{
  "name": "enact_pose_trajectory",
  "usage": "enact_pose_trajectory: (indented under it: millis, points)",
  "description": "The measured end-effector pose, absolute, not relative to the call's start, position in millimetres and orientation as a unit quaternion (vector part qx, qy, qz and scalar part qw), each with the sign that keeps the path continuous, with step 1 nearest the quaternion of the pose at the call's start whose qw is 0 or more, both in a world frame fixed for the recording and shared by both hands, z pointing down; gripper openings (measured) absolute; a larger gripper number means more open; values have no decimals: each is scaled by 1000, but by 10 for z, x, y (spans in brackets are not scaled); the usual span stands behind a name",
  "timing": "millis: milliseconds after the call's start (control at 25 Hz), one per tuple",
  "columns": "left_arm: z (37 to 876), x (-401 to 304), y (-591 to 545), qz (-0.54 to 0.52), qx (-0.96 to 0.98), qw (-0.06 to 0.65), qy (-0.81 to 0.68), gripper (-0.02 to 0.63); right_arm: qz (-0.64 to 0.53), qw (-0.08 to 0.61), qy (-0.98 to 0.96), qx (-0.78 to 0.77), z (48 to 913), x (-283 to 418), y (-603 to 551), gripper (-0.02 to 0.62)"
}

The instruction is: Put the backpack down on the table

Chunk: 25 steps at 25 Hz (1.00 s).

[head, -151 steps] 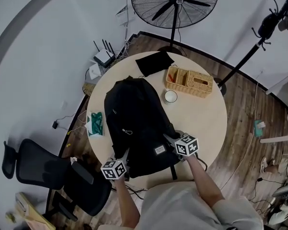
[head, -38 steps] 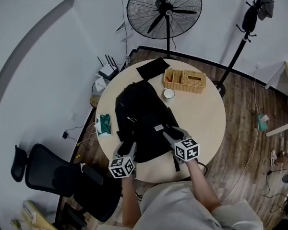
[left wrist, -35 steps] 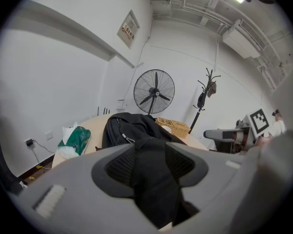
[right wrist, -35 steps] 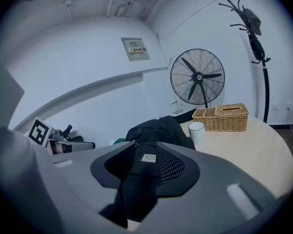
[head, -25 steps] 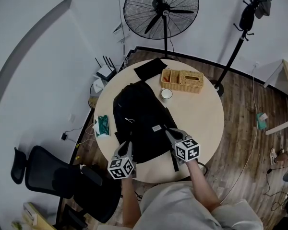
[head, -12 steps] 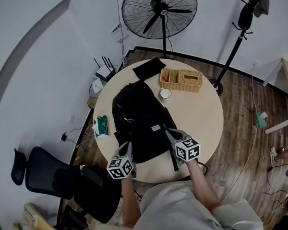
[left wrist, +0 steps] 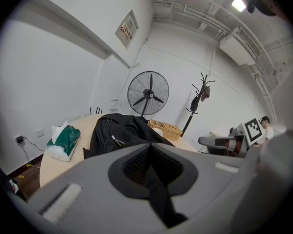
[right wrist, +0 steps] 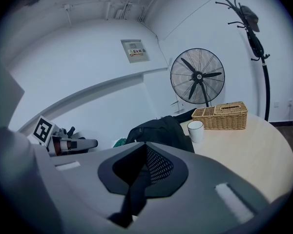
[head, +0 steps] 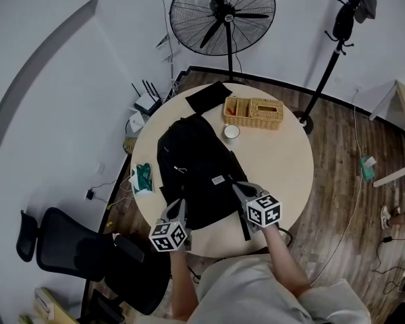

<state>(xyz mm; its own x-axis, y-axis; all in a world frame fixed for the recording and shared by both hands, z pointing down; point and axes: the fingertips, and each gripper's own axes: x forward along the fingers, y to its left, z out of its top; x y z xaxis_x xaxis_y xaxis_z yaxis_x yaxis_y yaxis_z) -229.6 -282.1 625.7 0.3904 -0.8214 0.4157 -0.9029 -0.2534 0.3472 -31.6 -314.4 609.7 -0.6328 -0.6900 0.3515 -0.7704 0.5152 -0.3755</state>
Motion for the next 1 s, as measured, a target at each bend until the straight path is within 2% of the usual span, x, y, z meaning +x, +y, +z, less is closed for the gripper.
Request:
enact_pose_trajectory:
  millis: [1000]
  points:
    - [6300,-2142,-2804,89,790,266,-546,57,255,73,-859,439,6103,-79,-2981,0]
